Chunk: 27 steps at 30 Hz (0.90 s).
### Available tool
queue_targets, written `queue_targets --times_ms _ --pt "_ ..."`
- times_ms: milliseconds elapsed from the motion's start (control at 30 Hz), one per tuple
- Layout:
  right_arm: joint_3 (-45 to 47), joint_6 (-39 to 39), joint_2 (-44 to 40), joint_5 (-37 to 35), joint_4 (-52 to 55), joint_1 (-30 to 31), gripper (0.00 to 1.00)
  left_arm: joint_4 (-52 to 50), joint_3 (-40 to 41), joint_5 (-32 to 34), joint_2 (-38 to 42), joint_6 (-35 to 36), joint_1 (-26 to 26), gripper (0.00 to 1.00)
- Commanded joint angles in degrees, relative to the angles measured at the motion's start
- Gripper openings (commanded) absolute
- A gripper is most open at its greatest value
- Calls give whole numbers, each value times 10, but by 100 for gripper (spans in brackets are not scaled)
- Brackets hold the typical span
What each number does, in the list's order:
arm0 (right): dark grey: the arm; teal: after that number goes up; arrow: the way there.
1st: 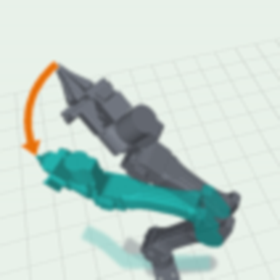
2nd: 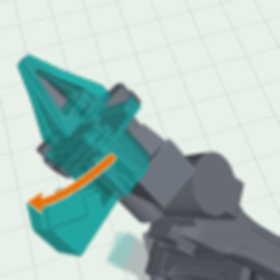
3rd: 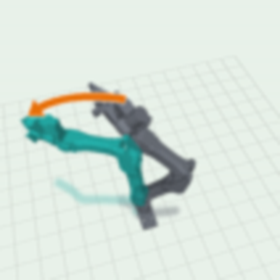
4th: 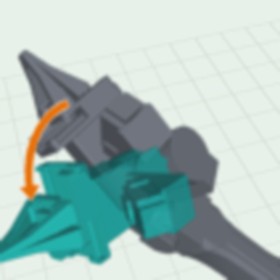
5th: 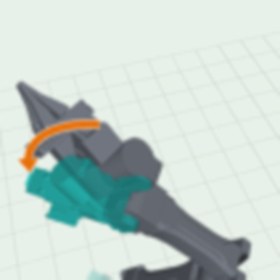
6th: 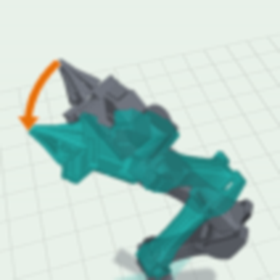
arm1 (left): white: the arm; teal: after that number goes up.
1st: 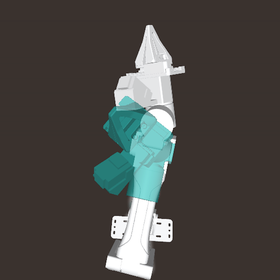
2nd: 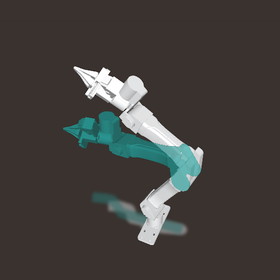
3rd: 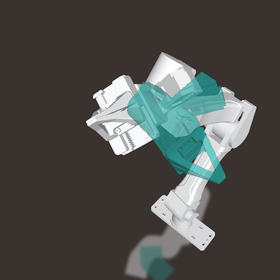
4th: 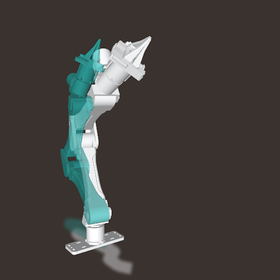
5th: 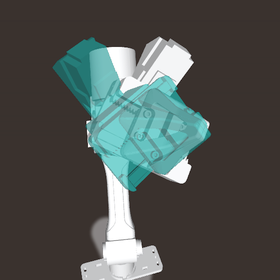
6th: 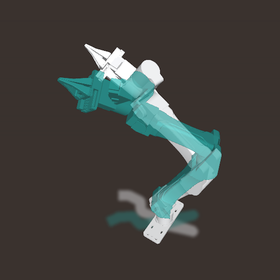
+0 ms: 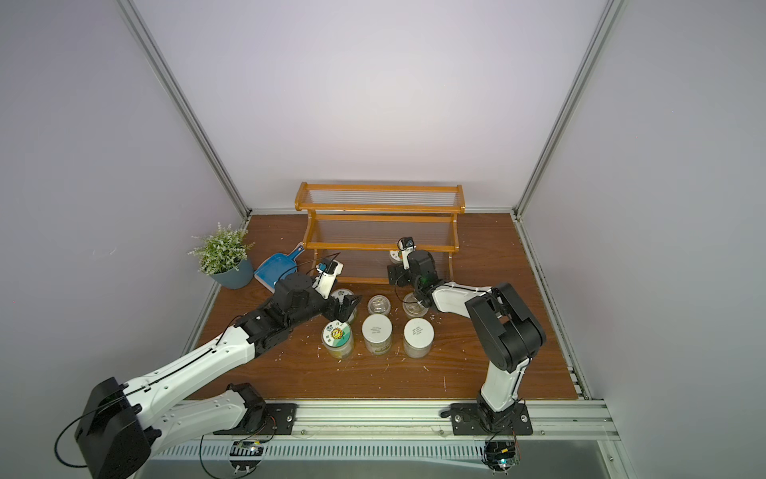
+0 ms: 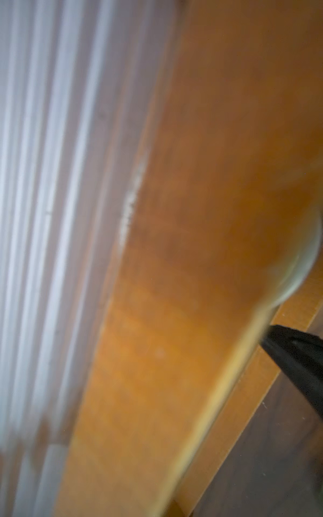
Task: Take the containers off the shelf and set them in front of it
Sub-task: 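Pick up a container from the shelf.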
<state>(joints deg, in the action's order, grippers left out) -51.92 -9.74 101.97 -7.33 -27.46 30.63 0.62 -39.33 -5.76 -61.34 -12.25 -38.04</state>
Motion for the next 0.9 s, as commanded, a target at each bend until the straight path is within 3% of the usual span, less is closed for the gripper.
queue_targets --times_ms 0,400,867 --pt "-22 21 3 -18 -57 -2 99 6 2 -5 4 0 8 99" --pt "-54 50 42 -45 -92 -8 99 5 6 -1 5 3 9 99" --pt "-9 82 -15 18 -118 -6 80 5 13 3 5 2 9 99"
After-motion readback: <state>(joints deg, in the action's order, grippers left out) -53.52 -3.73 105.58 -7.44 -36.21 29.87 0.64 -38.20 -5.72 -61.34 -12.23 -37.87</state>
